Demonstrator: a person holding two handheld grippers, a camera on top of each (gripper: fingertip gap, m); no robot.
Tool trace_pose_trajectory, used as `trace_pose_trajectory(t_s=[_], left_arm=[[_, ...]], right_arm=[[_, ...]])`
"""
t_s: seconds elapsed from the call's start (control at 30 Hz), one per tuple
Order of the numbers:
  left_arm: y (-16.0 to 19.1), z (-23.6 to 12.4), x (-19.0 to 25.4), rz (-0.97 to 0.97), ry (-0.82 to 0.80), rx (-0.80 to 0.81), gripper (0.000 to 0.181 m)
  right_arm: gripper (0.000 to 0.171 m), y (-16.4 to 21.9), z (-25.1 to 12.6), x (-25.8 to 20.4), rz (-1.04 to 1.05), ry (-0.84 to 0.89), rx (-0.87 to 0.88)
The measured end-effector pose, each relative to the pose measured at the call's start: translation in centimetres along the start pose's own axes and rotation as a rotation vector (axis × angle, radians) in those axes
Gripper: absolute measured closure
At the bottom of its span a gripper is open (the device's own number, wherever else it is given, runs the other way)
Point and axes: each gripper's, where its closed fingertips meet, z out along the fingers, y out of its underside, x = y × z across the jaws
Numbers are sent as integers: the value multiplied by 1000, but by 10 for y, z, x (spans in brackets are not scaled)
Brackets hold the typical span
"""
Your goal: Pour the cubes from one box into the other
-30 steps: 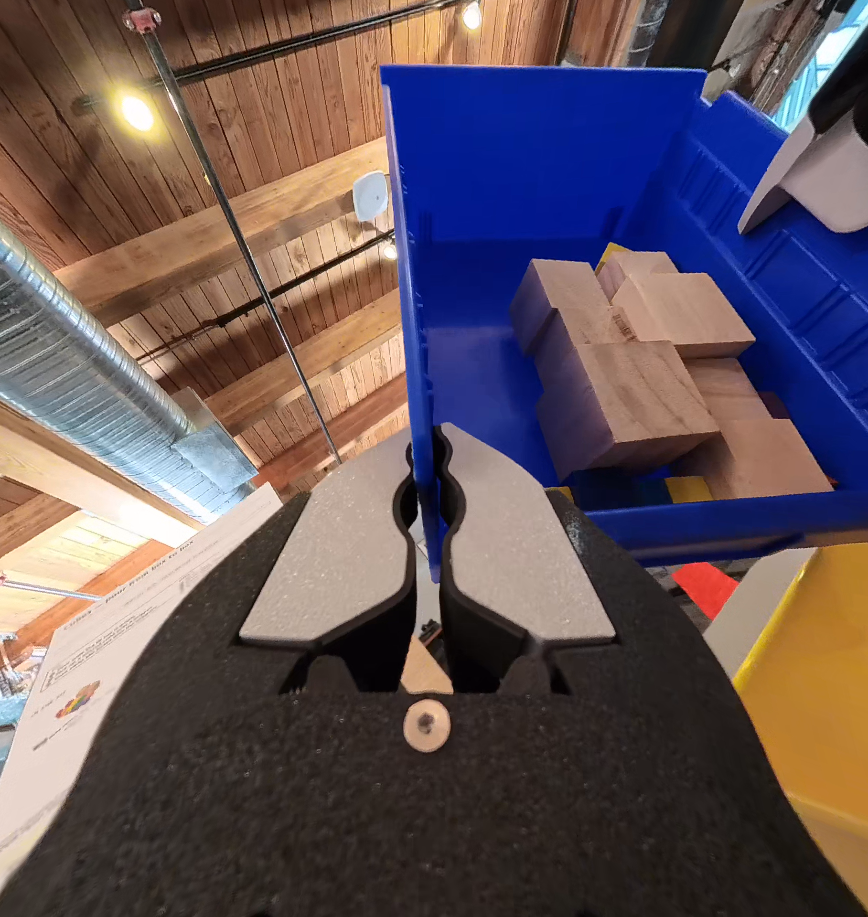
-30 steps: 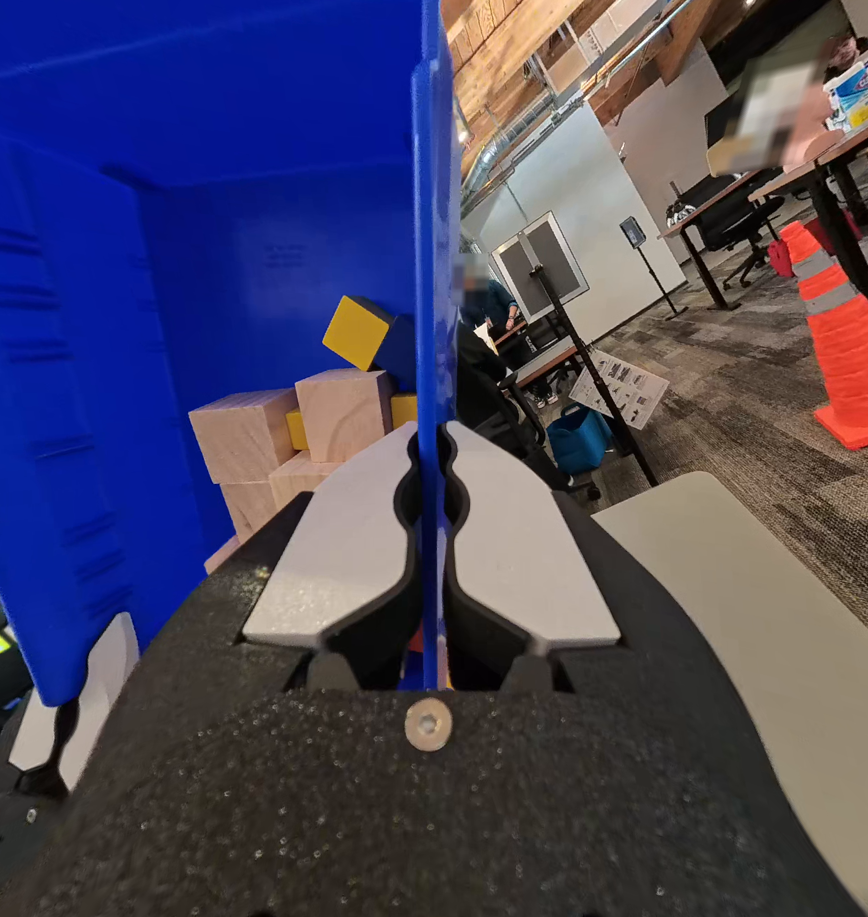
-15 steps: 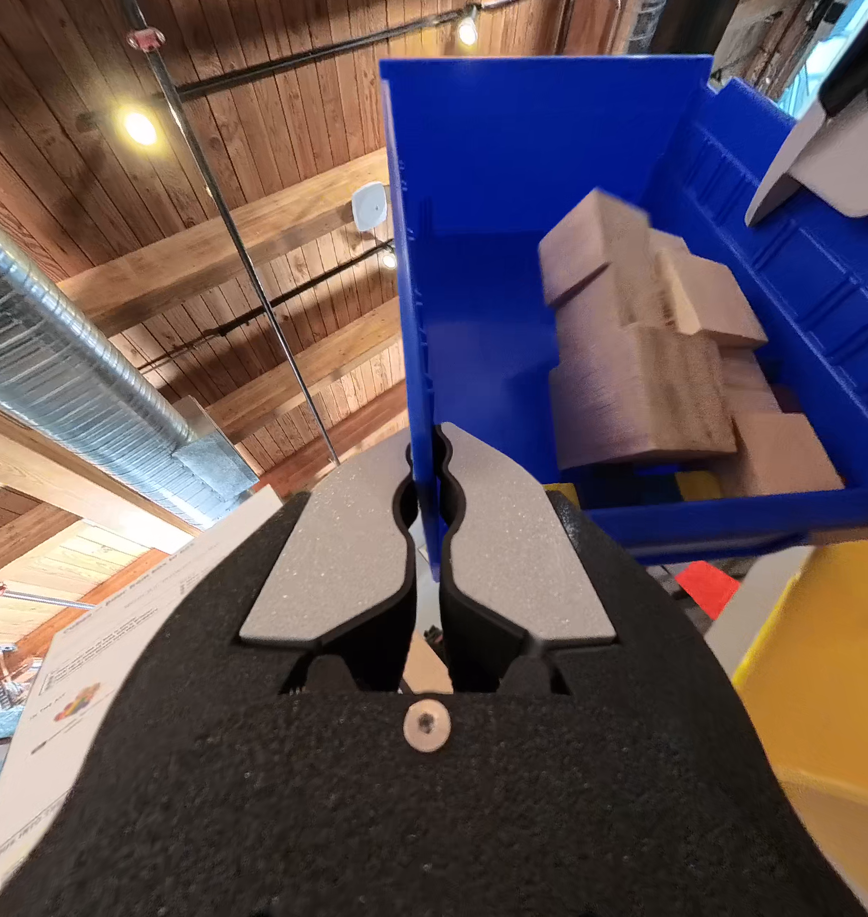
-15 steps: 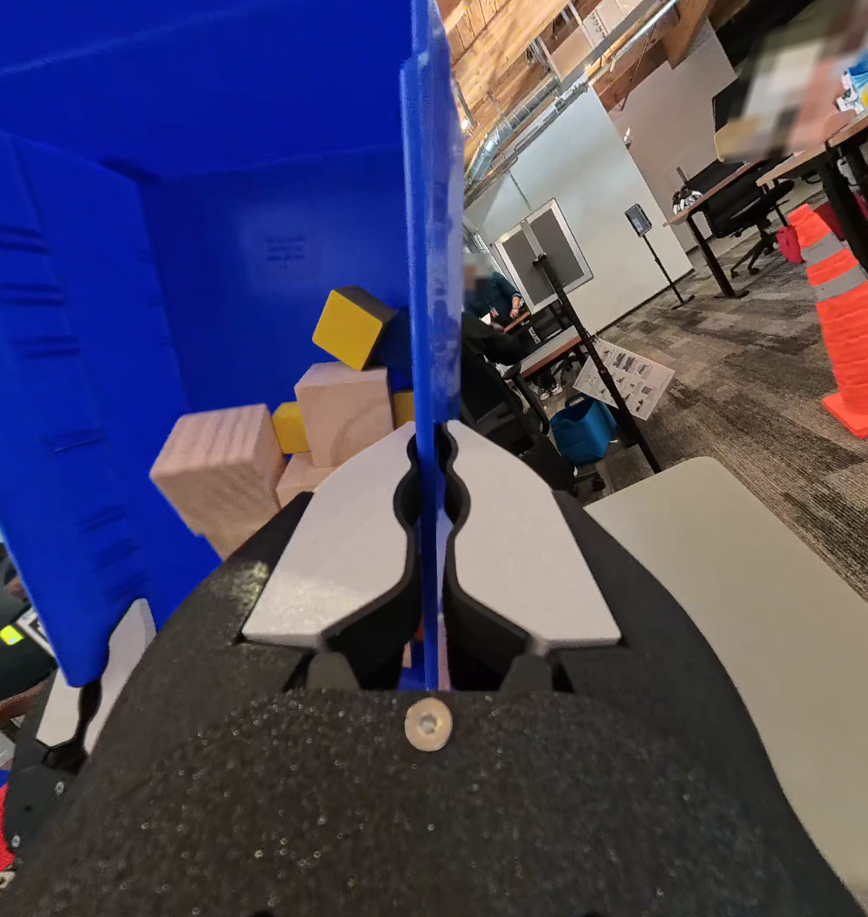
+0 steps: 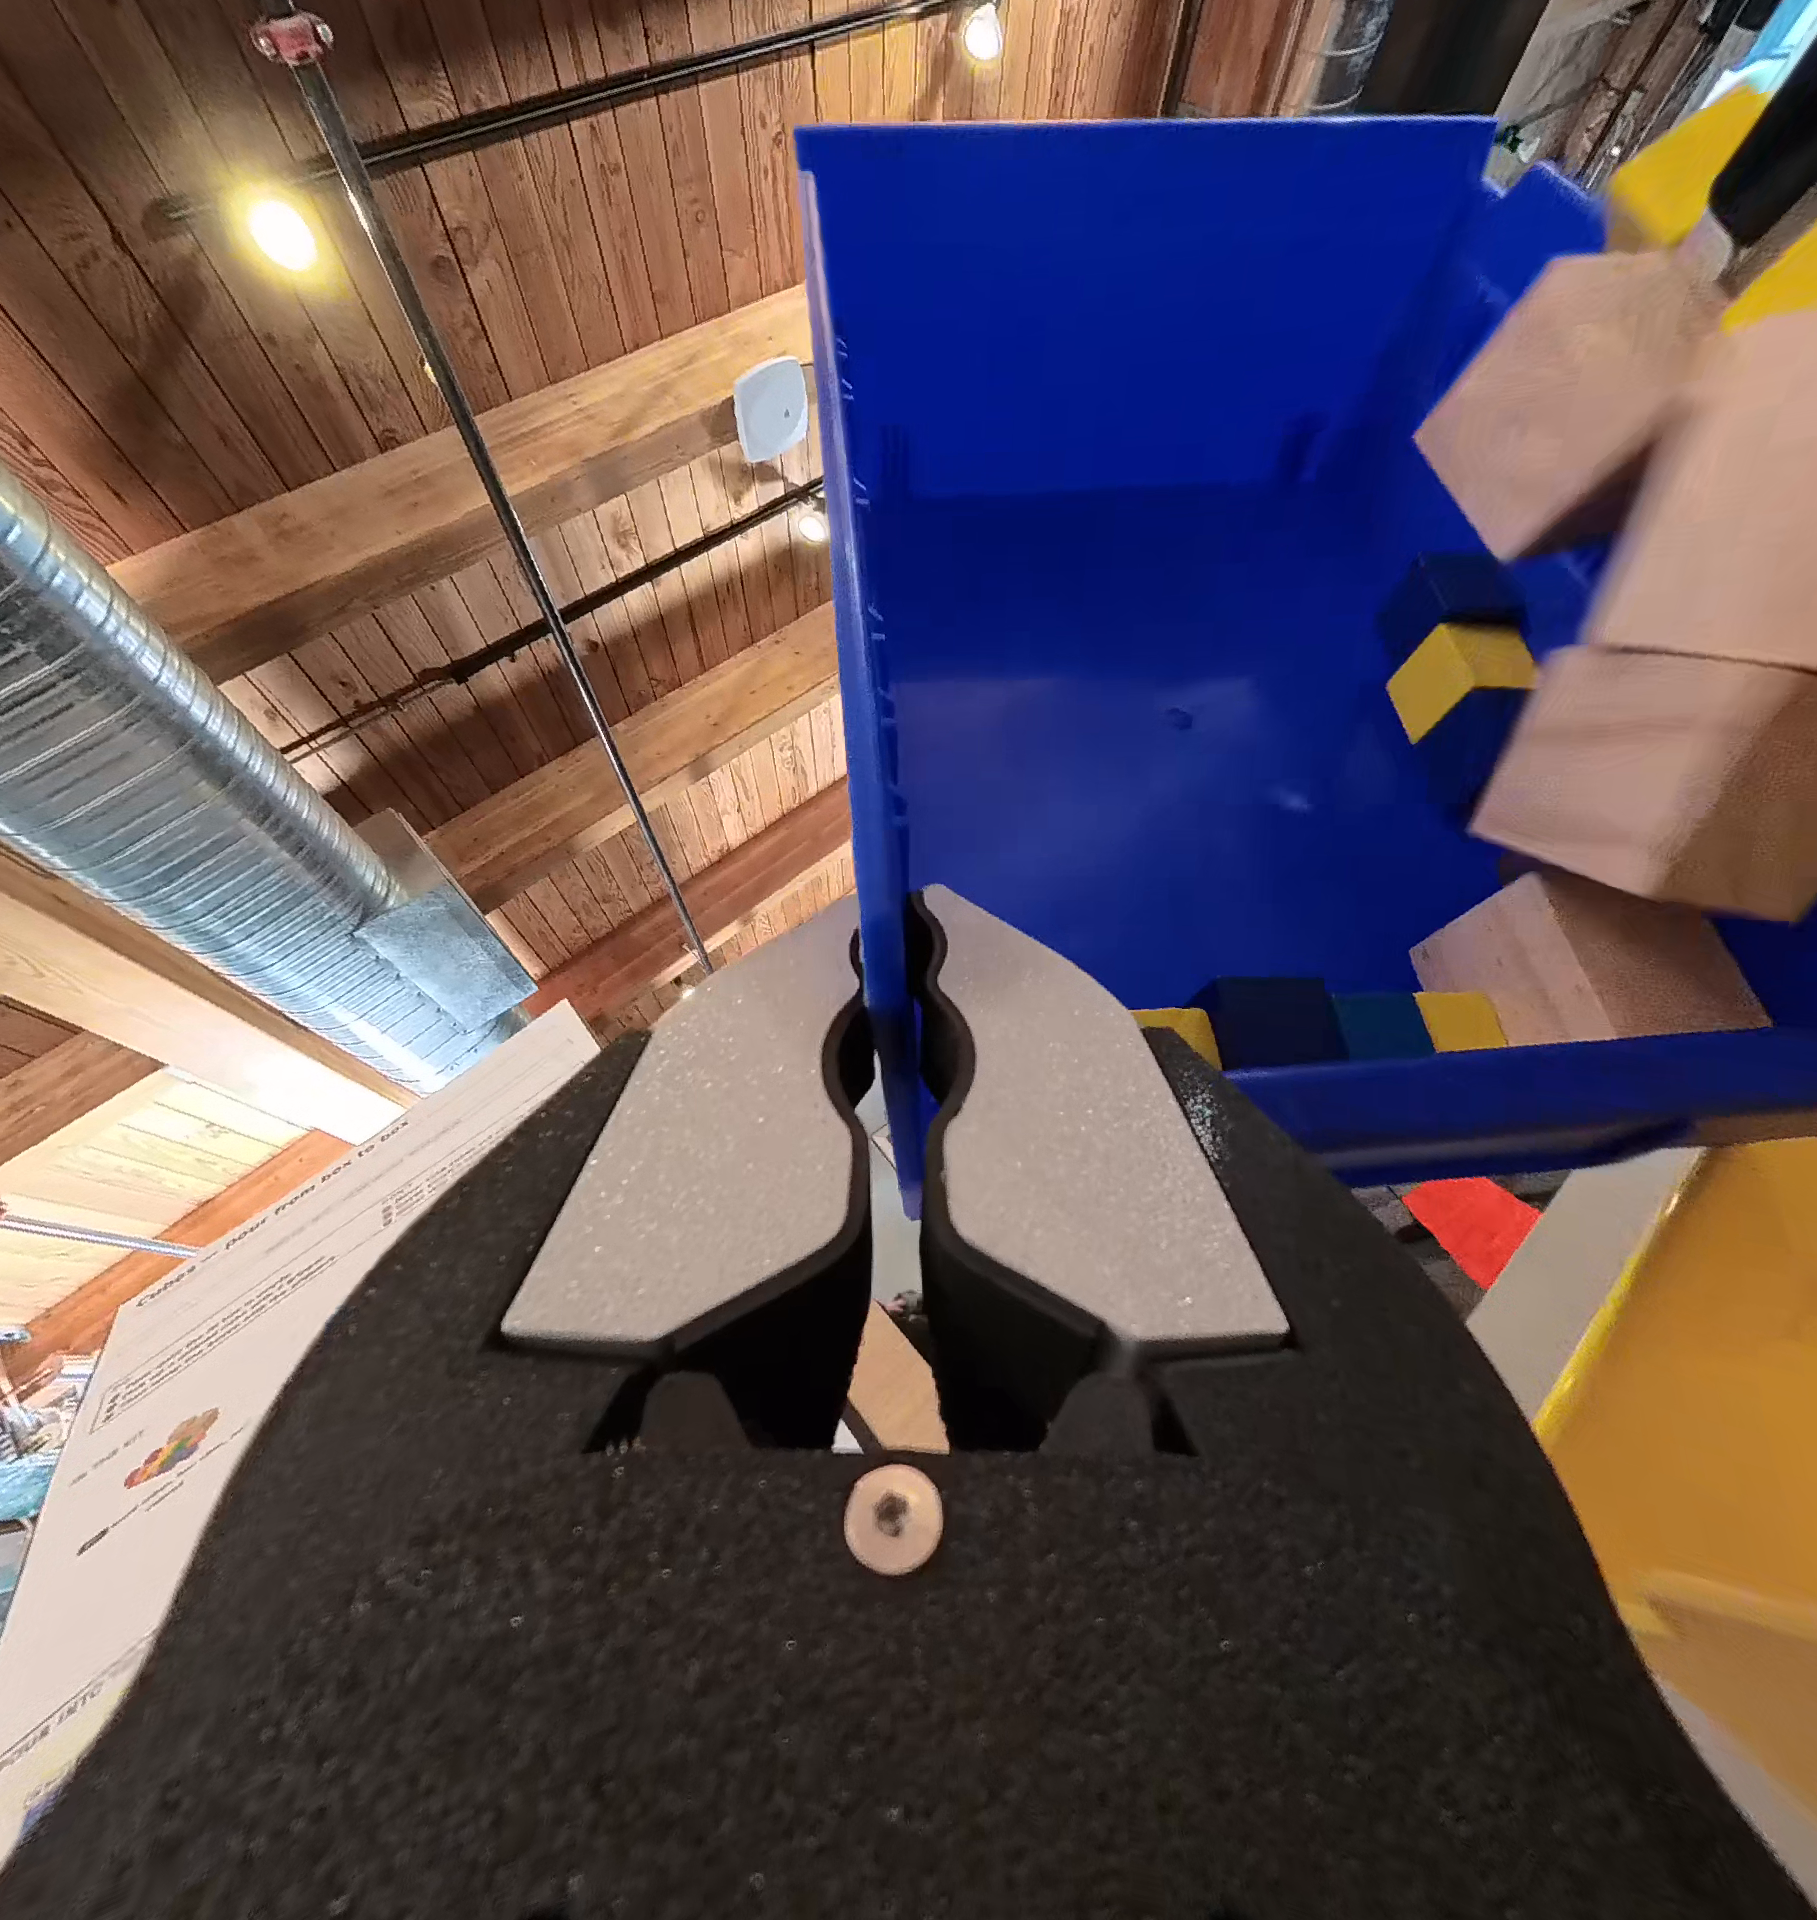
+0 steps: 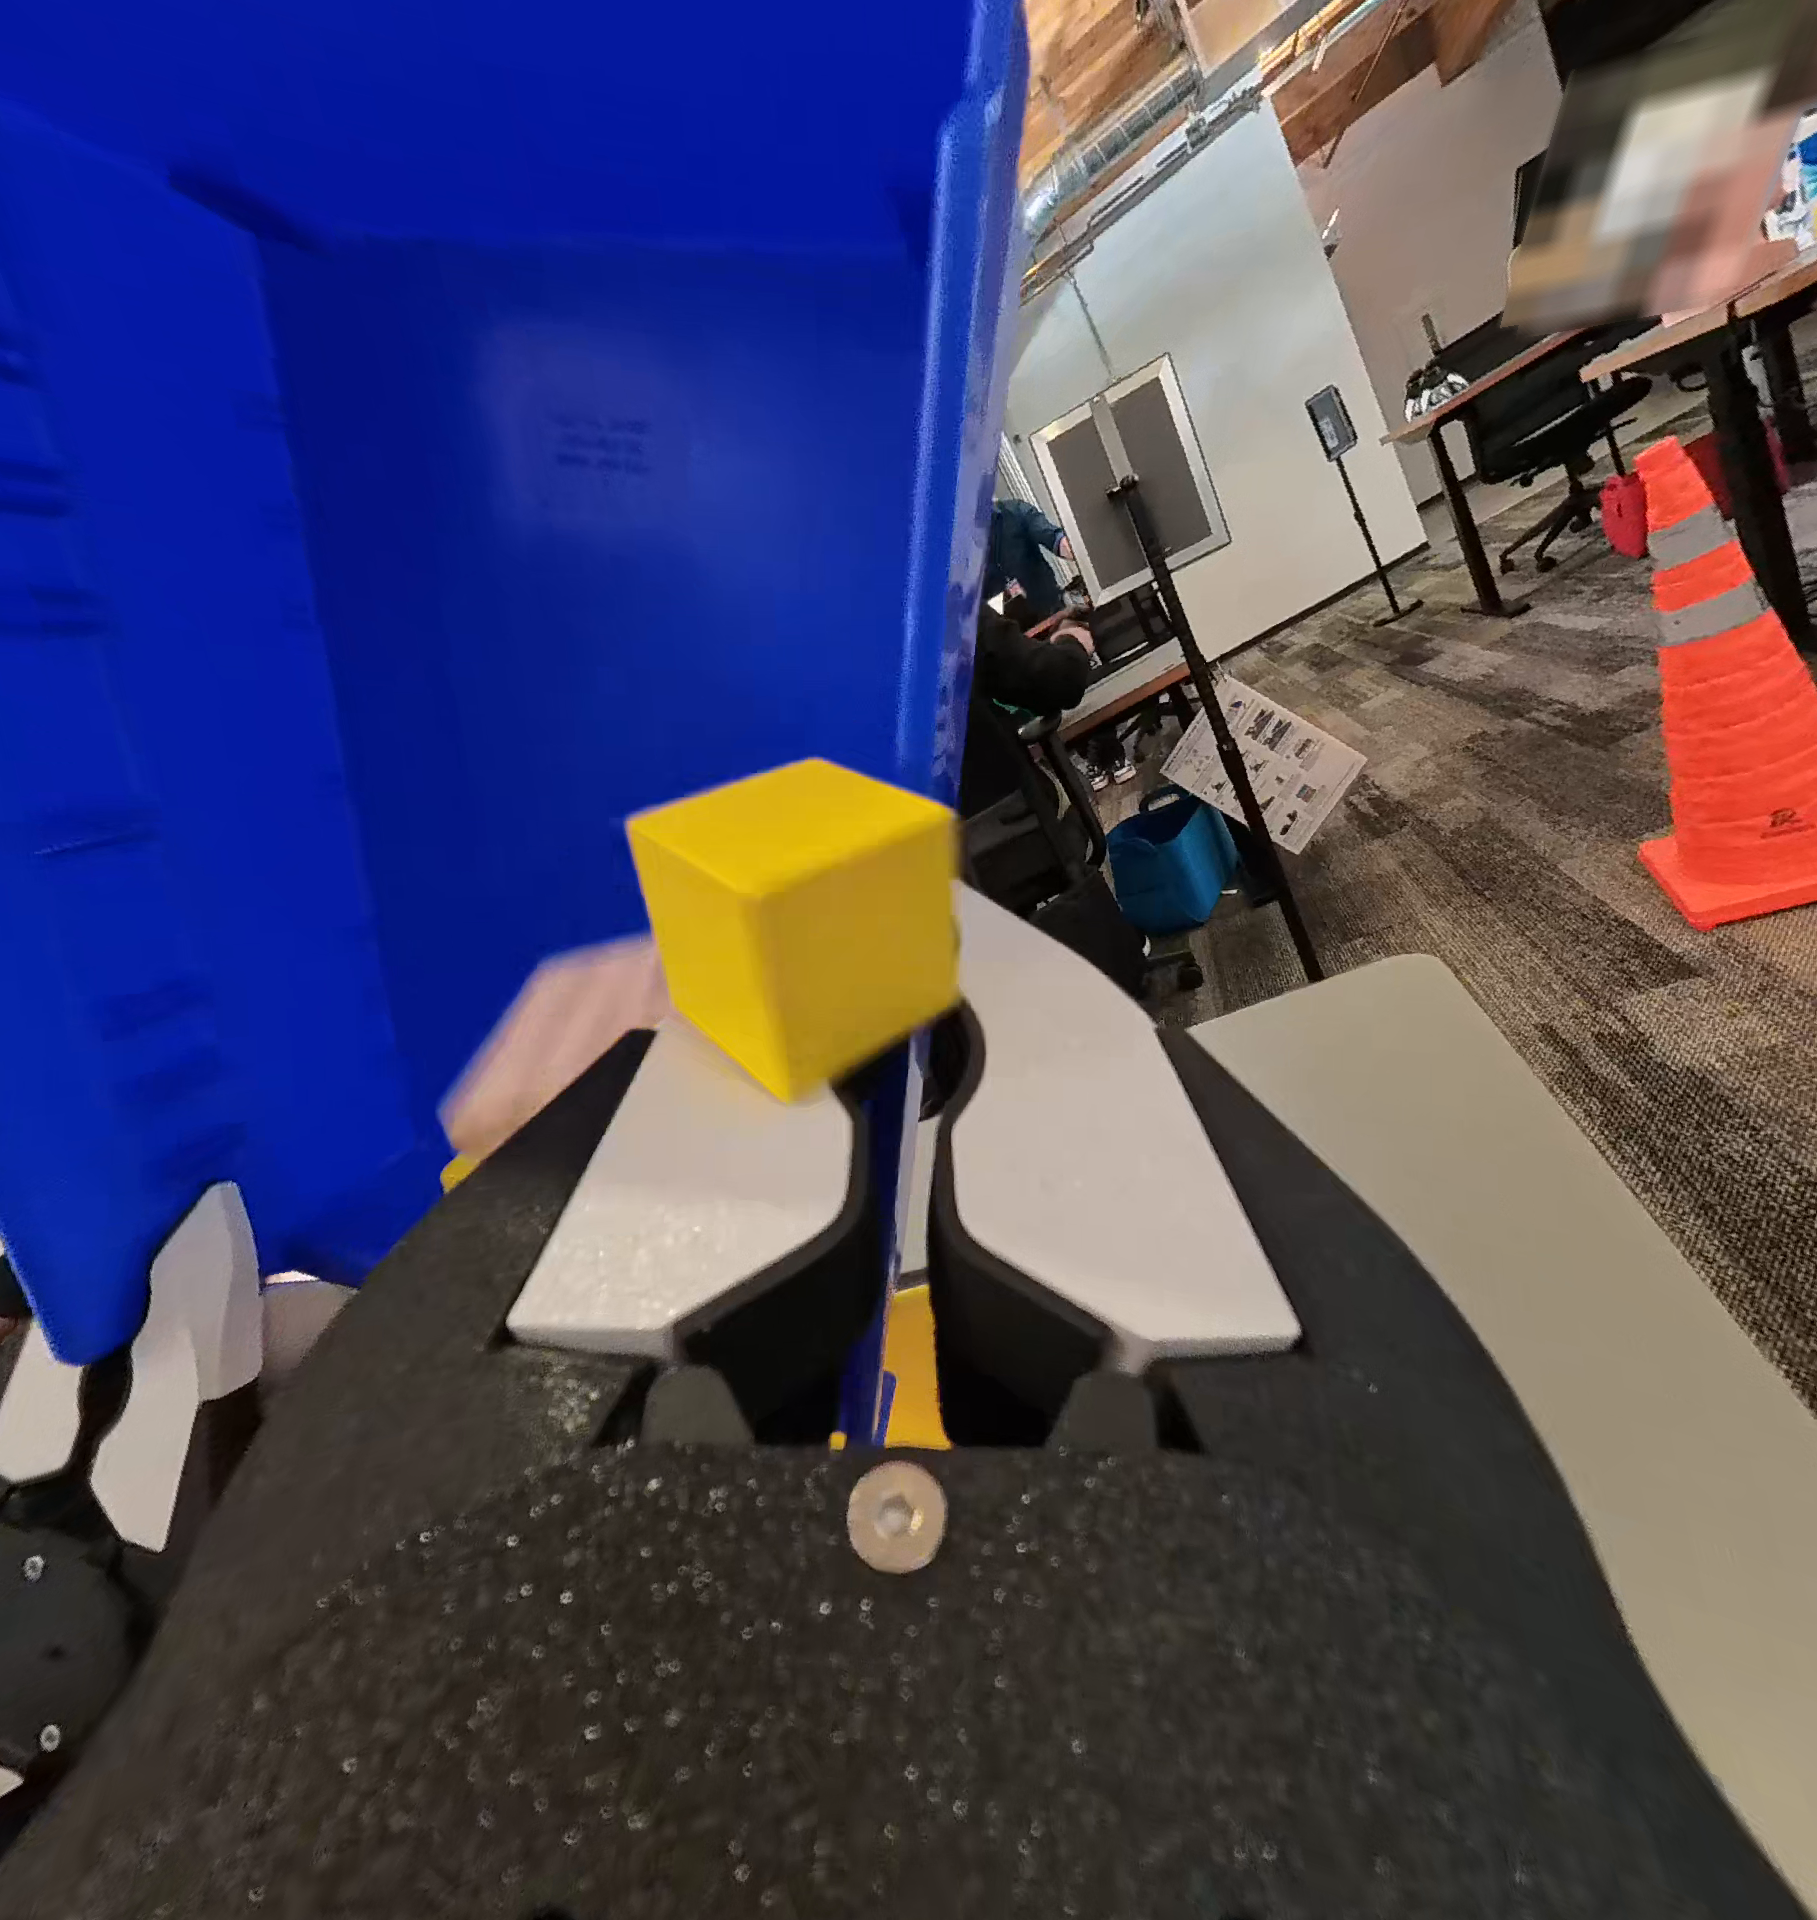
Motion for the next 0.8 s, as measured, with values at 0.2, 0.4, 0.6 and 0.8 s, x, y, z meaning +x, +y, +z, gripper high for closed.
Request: trace_pose_trajectory(t_s=[0.2, 0.4, 0.6, 0.8], left_arm=[[0, -2, 1, 1, -9, -18, 177], [-10, -19, -4, -20, -39, -60, 177], [-36, -12, -13, -7, -94, -12, 177], [-43, 0, -21, -130, -152, -104, 178]], right_arm=[[167, -6, 1, -4, -76, 17, -25], [167, -14, 7, -22, -98, -10, -54], [167, -47, -8, -39, -150, -74, 21], [167, -58, -5, -44, -236, 11, -52]])
